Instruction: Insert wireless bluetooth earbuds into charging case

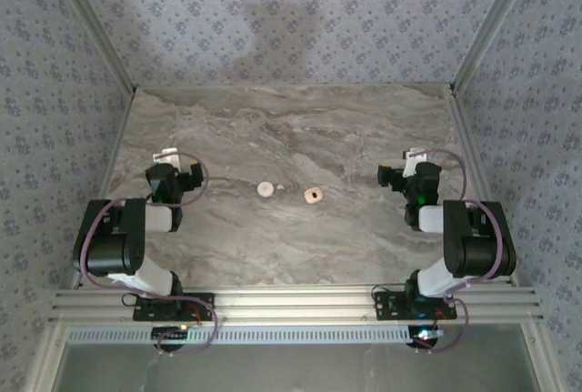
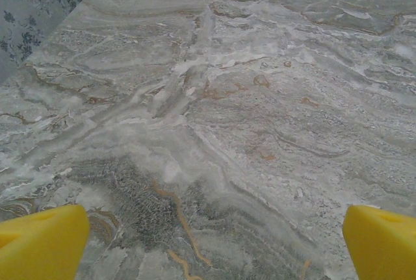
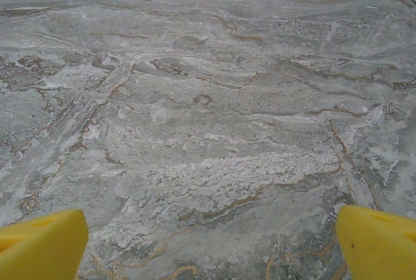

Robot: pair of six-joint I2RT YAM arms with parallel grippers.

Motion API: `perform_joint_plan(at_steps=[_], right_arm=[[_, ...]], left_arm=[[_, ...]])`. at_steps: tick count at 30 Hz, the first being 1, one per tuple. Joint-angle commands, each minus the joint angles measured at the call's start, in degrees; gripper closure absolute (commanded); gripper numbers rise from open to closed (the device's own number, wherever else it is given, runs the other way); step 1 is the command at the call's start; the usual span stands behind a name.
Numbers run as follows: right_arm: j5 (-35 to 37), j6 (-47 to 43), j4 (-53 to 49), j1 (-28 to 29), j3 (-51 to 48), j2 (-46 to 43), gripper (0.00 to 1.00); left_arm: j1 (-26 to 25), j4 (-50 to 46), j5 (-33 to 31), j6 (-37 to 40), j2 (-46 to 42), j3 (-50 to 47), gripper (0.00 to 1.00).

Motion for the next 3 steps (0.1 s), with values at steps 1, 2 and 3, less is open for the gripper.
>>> perform_joint_plan(at_steps=[1,2,3], right_arm=[[-0.3,-0.3,1.3,-0.3,1.1,0.4,0.00],[-0.3,-0.3,1.3,-0.3,1.1,0.4,0.00],[-0.3,-0.3,1.3,-0.3,1.1,0.4,0.00]], left_arm=[[0.3,0.0,1.3,0.1,-0.7,1.4,0.01],[0.1,0.0,0.9,0.3,-0.7,1.3,0.00],[0.0,0.0,0.9,0.4,-0.7,1.4,0.00]])
